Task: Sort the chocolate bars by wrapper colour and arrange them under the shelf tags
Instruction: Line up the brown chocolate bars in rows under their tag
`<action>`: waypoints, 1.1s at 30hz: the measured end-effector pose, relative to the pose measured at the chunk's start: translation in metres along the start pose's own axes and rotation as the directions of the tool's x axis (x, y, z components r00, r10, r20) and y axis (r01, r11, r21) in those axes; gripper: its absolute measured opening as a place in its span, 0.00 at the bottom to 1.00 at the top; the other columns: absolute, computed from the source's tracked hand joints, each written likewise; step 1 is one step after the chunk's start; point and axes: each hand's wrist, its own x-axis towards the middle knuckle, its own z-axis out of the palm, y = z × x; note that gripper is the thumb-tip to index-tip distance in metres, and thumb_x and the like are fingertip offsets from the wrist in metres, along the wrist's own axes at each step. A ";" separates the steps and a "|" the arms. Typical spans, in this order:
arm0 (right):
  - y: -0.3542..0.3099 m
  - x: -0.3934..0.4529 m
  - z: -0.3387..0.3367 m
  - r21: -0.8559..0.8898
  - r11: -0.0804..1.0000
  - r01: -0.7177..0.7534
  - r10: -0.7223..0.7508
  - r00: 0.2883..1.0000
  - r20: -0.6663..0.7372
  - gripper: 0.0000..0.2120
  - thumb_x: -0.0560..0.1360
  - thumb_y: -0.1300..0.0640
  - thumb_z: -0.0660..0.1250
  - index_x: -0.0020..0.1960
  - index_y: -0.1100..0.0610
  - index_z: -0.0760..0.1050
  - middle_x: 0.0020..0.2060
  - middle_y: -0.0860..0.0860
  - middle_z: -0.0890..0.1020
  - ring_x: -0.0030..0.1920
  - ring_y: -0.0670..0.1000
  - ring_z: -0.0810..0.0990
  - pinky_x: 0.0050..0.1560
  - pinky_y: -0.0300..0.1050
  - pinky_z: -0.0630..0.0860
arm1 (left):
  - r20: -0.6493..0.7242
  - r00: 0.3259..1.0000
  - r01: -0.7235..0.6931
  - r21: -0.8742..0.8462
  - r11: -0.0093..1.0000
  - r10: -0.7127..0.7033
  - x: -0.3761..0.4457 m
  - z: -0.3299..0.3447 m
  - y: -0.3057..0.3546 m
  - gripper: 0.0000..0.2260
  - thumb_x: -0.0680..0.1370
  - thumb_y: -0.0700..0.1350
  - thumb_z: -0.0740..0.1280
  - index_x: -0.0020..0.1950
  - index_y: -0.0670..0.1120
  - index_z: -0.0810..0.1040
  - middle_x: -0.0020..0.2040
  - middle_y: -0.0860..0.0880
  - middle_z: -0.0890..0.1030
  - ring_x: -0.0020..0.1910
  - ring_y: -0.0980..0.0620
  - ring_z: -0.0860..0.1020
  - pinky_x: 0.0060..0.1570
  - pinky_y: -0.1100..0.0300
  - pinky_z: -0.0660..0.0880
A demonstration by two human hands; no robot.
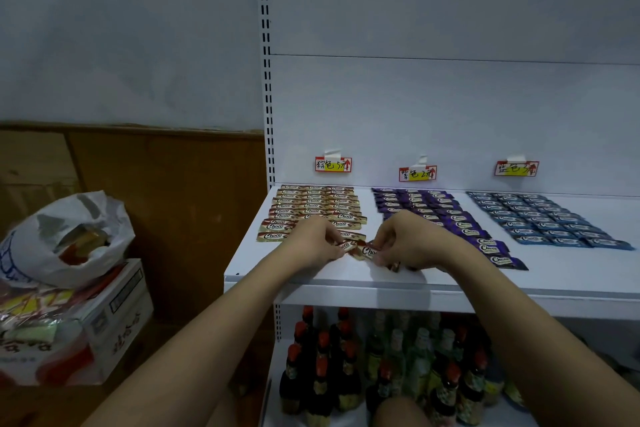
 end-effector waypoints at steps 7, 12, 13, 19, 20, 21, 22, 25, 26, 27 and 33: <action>0.005 0.007 0.005 0.015 0.981 0.194 -0.195 0.981 0.025 0.03 0.74 0.53 0.72 0.47 0.48 0.81 0.46 0.44 0.81 0.48 0.47 0.79 0.51 0.45 0.77 | 0.099 0.994 0.048 -0.030 0.998 -0.045 -0.006 -0.019 -0.009 0.12 0.72 0.39 0.73 0.54 0.47 0.83 0.44 0.55 0.78 0.46 0.55 0.76 0.38 0.65 0.72; 0.006 0.011 -0.003 -0.043 0.987 0.153 -0.151 0.987 0.048 0.02 0.75 0.56 0.71 0.46 0.50 0.81 0.46 0.45 0.82 0.48 0.44 0.79 0.47 0.39 0.76 | 0.117 0.993 0.009 -0.032 0.999 -0.005 -0.006 -0.024 -0.010 0.13 0.73 0.39 0.72 0.57 0.47 0.82 0.47 0.56 0.77 0.47 0.57 0.75 0.36 0.69 0.68; 0.004 0.012 -0.004 -0.049 0.987 0.155 -0.154 0.988 0.024 0.02 0.75 0.56 0.71 0.45 0.49 0.80 0.45 0.45 0.82 0.47 0.45 0.80 0.44 0.39 0.75 | 0.112 0.994 -0.005 -0.029 1.000 0.008 -0.006 -0.024 -0.008 0.13 0.73 0.39 0.72 0.57 0.47 0.82 0.47 0.55 0.78 0.46 0.58 0.75 0.36 0.69 0.67; -0.018 0.026 0.009 0.126 0.969 0.212 -0.188 0.965 -0.181 0.03 0.79 0.55 0.64 0.46 0.51 0.73 0.45 0.50 0.82 0.46 0.51 0.80 0.46 0.48 0.76 | 0.144 0.989 -0.008 -0.065 0.998 0.017 -0.008 -0.031 -0.013 0.13 0.74 0.37 0.71 0.58 0.47 0.83 0.49 0.50 0.80 0.44 0.55 0.76 0.34 0.68 0.72; -0.020 0.028 0.012 0.113 0.971 0.209 -0.191 0.969 -0.154 0.03 0.80 0.54 0.63 0.47 0.50 0.72 0.46 0.50 0.81 0.45 0.50 0.79 0.44 0.47 0.76 | 0.149 0.989 0.007 -0.091 0.996 0.006 -0.009 -0.035 -0.016 0.13 0.74 0.36 0.71 0.57 0.47 0.83 0.49 0.49 0.81 0.44 0.54 0.77 0.35 0.67 0.74; -0.021 0.030 0.016 0.087 0.976 0.201 -0.190 0.974 -0.126 0.03 0.80 0.54 0.62 0.47 0.50 0.71 0.47 0.50 0.80 0.44 0.49 0.79 0.41 0.45 0.76 | 0.150 0.989 0.020 -0.107 0.994 -0.003 -0.010 -0.040 -0.020 0.13 0.74 0.35 0.71 0.56 0.47 0.84 0.49 0.49 0.81 0.44 0.53 0.78 0.36 0.67 0.75; -0.021 0.032 0.019 0.064 0.980 0.188 -0.181 0.978 -0.104 0.03 0.81 0.54 0.61 0.49 0.50 0.71 0.47 0.51 0.80 0.43 0.50 0.79 0.39 0.45 0.76 | 0.144 0.989 0.028 -0.115 0.993 -0.011 -0.011 -0.044 -0.024 0.13 0.74 0.35 0.71 0.56 0.48 0.84 0.48 0.49 0.81 0.44 0.52 0.78 0.36 0.67 0.76; -0.016 0.036 0.023 0.055 0.986 0.156 -0.150 0.983 -0.102 0.03 0.81 0.55 0.61 0.51 0.54 0.72 0.48 0.53 0.80 0.46 0.56 0.79 0.44 0.52 0.77 | 0.122 0.992 0.014 -0.124 0.992 0.001 -0.013 -0.054 -0.034 0.14 0.74 0.34 0.71 0.55 0.50 0.84 0.47 0.50 0.81 0.44 0.51 0.79 0.39 0.65 0.79; -0.014 0.037 0.023 0.048 0.987 0.153 -0.147 0.983 -0.111 0.03 0.80 0.56 0.61 0.51 0.54 0.72 0.47 0.52 0.80 0.47 0.55 0.78 0.45 0.51 0.76 | 0.115 0.993 -0.005 -0.119 0.993 0.019 -0.014 -0.055 -0.036 0.14 0.74 0.34 0.70 0.55 0.51 0.84 0.47 0.51 0.80 0.44 0.52 0.79 0.39 0.64 0.79; -0.012 0.038 0.023 0.039 0.988 0.148 -0.142 0.983 -0.117 0.03 0.80 0.56 0.61 0.50 0.54 0.72 0.47 0.51 0.79 0.47 0.54 0.78 0.45 0.50 0.74 | 0.108 0.993 -0.026 -0.111 0.993 0.038 -0.014 -0.055 -0.038 0.15 0.74 0.35 0.70 0.54 0.52 0.84 0.47 0.52 0.80 0.44 0.54 0.78 0.40 0.64 0.78; -0.010 0.042 0.020 0.033 0.990 0.136 -0.129 0.978 -0.163 0.03 0.79 0.57 0.63 0.51 0.54 0.75 0.48 0.50 0.80 0.48 0.52 0.78 0.49 0.50 0.75 | -0.005 0.996 -0.089 -0.015 0.996 0.089 -0.005 -0.051 -0.045 0.15 0.77 0.37 0.68 0.53 0.56 0.85 0.49 0.59 0.77 0.45 0.64 0.72 0.37 0.75 0.68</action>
